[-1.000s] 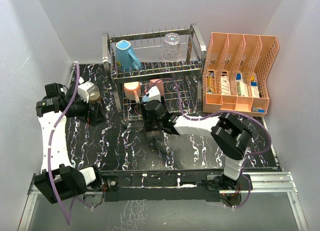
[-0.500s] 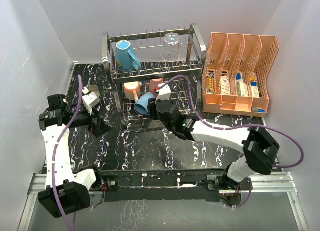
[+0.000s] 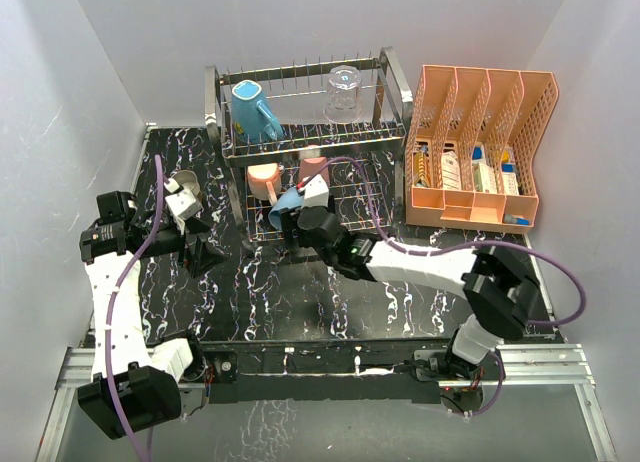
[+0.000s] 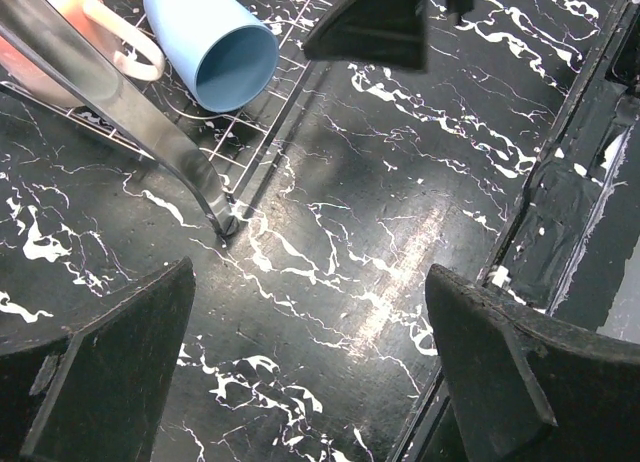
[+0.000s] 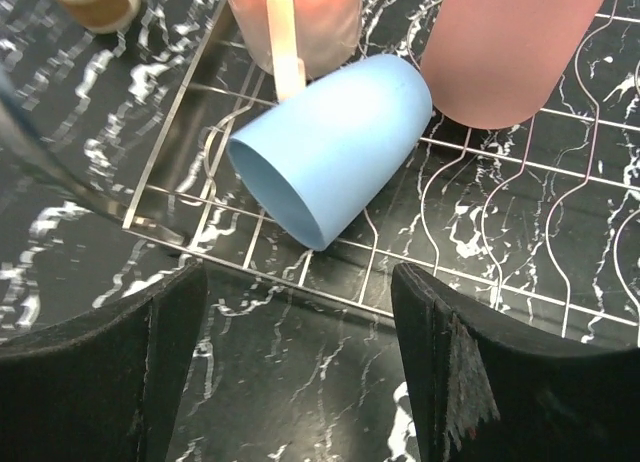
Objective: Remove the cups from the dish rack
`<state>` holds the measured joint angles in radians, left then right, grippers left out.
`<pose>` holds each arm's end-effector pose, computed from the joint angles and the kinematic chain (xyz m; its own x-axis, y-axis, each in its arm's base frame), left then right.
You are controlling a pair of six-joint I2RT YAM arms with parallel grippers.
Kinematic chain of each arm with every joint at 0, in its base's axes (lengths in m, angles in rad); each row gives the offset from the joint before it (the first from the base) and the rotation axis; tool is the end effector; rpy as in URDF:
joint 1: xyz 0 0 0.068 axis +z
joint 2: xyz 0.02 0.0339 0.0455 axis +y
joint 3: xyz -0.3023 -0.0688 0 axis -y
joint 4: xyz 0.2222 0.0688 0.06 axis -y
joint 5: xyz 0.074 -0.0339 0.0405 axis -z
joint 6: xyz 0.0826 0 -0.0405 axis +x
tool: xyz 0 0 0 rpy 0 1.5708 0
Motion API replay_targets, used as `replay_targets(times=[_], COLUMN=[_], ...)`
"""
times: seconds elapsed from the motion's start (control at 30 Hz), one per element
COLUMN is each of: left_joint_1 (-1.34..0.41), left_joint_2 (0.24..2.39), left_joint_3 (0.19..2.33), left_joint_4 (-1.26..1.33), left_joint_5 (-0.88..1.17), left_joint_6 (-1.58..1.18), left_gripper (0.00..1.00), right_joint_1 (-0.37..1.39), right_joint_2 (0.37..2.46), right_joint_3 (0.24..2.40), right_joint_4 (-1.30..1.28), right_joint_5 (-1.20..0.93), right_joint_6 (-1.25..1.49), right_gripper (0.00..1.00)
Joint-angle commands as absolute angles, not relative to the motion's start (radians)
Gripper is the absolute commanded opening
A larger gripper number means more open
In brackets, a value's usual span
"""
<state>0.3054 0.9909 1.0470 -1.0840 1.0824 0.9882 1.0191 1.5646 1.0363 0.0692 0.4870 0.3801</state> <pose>0.1470 -0.0302 0.3422 -0.2038 0.3466 -0.9156 0.8437 0.5367 0.0154 0.2279 0.2966 0.2905 -0.4133 -0.0461 -0.9094 -0.4085 0.9019 0.1400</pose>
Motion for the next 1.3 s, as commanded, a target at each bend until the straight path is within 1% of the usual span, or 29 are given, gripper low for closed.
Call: replay_targets(times=[0.0,0.2,0.33,0.47,0.53,0.63,0.8,0.83,1.07,1.27], left_joint_1=[0.307,0.307,0.307,0.307,0.307,0.307,0.307,0.307,0.307,0.307], left_joint_2=[0.979,0.992,0.992,0.987,0.986,0.984,0.984,0.984,0.969,0.941], left_joint_3=[1.050,1.068,1.077,1.083,1.086,1.085,1.085,1.086,1.085,1.078], left_joint_4=[-1.110,-1.136,-1.148,-1.158,-1.166,-1.171,-1.167,-1.167,-1.165,-1.157], left_joint_5=[1.114,1.107,1.115,1.114,1.113,1.111,1.121,1.124,1.119,1.127], left_joint_6=[1.019,1.031,1.032,1.033,1.037,1.043,1.042,1.041,1.041,1.038], left_gripper=[0.97,0.97,0.97,0.97,0.97,0.97,0.97,0.97,0.97,0.97], right_joint_1=[1.019,1.018,1.018,1.019,1.018,1.019,1.019,1.018,1.021,1.072], right_joint_2=[1.645,1.763,1.844,1.913,1.938,1.947,1.906,1.891,1.780,1.656], right_joint_3=[1.131,1.207,1.253,1.282,1.292,1.298,1.290,1.285,1.243,1.236], right_joint_4=[0.096,0.131,0.158,0.193,0.206,0.219,0.230,0.229,0.200,0.025], right_joint_5=[0.550,0.603,0.647,0.686,0.706,0.721,0.716,0.714,0.689,0.656], right_joint_6=[0.214,0.040,-0.028,-0.089,-0.115,-0.128,-0.116,-0.105,-0.031,0.114], right_gripper=[0.77,0.74,0.66,0.57,0.50,0.33,0.10,0.08,0.08,0.08])
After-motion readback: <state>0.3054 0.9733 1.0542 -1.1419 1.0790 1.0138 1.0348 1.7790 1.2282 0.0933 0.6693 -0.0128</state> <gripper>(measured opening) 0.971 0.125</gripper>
